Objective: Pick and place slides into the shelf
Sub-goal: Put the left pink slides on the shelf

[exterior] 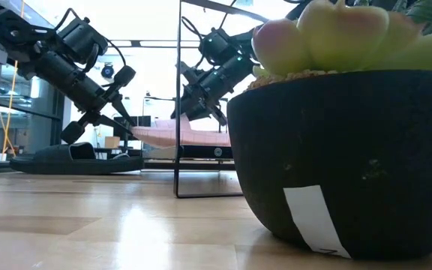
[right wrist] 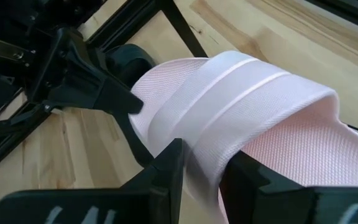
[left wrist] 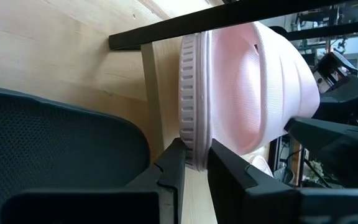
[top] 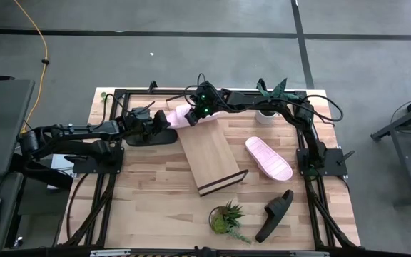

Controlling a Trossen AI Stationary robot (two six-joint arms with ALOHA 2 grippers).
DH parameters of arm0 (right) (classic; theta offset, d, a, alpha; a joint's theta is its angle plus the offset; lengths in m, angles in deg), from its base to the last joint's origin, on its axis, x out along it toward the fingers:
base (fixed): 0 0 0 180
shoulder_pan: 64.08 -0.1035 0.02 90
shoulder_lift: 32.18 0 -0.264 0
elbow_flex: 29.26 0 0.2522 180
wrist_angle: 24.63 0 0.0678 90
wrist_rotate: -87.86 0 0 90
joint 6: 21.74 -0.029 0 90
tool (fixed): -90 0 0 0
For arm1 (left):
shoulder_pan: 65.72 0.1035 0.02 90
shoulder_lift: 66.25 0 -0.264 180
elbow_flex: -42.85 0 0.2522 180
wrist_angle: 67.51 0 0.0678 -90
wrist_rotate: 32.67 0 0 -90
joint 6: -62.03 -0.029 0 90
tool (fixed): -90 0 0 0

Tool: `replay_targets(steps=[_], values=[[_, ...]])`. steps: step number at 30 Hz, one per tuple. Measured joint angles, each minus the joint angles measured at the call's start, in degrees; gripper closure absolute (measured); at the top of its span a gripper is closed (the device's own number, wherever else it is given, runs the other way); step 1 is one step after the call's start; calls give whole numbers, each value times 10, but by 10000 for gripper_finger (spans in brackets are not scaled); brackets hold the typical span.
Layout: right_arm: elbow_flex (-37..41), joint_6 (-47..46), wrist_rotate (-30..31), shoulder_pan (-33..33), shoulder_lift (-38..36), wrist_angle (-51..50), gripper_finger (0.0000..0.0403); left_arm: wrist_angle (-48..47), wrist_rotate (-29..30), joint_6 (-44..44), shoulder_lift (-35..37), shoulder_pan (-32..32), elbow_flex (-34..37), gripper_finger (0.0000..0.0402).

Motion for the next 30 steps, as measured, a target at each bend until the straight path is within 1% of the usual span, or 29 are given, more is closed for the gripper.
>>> replay_targets(steps=[9, 14, 21, 30], values=[[0, 0, 4, 7, 0, -12, 329, -1, 0, 0, 0, 0, 0, 355], [0, 7, 9, 12, -12, -29, 329, -1, 0, 0, 0, 0, 0, 355], [0, 30, 55, 21, -29, -63, 329, -4, -2, -1, 0, 0, 1, 355], [0, 35, 12, 21, -41, -66, 329, -2, -2, -6, 0, 0, 1, 353]])
